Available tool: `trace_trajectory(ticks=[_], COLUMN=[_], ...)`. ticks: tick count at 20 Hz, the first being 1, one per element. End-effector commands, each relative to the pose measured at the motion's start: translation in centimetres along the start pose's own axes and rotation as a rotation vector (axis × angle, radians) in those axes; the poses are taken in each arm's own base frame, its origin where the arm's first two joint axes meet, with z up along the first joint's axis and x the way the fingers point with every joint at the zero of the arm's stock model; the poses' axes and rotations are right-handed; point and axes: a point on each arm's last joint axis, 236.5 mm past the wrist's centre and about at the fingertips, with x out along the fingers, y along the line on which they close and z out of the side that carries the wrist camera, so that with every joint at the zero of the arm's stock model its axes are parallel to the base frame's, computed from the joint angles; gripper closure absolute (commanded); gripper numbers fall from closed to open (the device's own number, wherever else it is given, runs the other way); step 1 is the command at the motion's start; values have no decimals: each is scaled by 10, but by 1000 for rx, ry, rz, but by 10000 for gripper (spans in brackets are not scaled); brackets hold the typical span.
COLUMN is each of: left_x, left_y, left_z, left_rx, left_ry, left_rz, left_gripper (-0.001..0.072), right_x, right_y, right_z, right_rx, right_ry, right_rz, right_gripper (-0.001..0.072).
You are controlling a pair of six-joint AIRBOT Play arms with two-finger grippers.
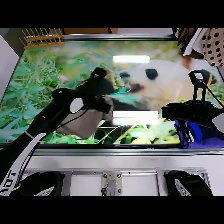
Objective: Fold the clothes and pants, and hang the long-sleeved shirts on hangers.
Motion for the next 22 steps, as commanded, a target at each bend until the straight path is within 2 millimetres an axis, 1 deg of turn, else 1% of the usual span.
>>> trace_trajectory(ticks=[1,2,3,4,6,8,9,11,12,13,14,15,16,17,19,21,22], left_x=[9,18,24,28,28,24,21,20,22,26,33,42,52,62,79,91,95], left_y=[-48,-40,-26,-5,51,115,146,205,228,245,254,258,258,259,261,261,260], left_z=[47,52,55,57,55,35,20,-20,-41,-64,-81,-94,-100,-106,-115,-122,-121], left_rx=[8,-14,-56,-121,-204,-283,-312,-388,-441,-503,-553,-619,-677,-739,-823,-828,-820], left_ry=[-87,-76,-61,-41,-5,57,100,209,264,323,362,386,391,389,395,404,402], left_rz=[-80,-69,-50,-23,46,124,156,207,223,217,178,115,49,-8,-68,-81,-80], left_gripper=[691,411,119,87,84,84,84,84,84,84,84,85,84,85,84,84,85], right_x=[0,0,0,0,0,0,0,0,0,0,0,0,0,1,1,2,4], right_y=[0,0,0,0,0,0,0,0,0,0,0,0,0,0,0,0,-1], right_z=[0,0,0,0,0,0,0,0,0,0,0,0,-1,-1,-1,-1,-2], right_rx=[0,0,0,0,0,0,0,0,0,0,0,0,0,0,0,1,3], right_ry=[1,1,1,1,1,2,2,2,2,2,2,2,3,3,3,5,13], right_rz=[1,1,1,1,1,1,1,1,1,1,1,1,1,1,1,0,-1], right_gripper=[676,676,676,676,676,676,676,676,676,676,676,676,676,676,676,676,676])
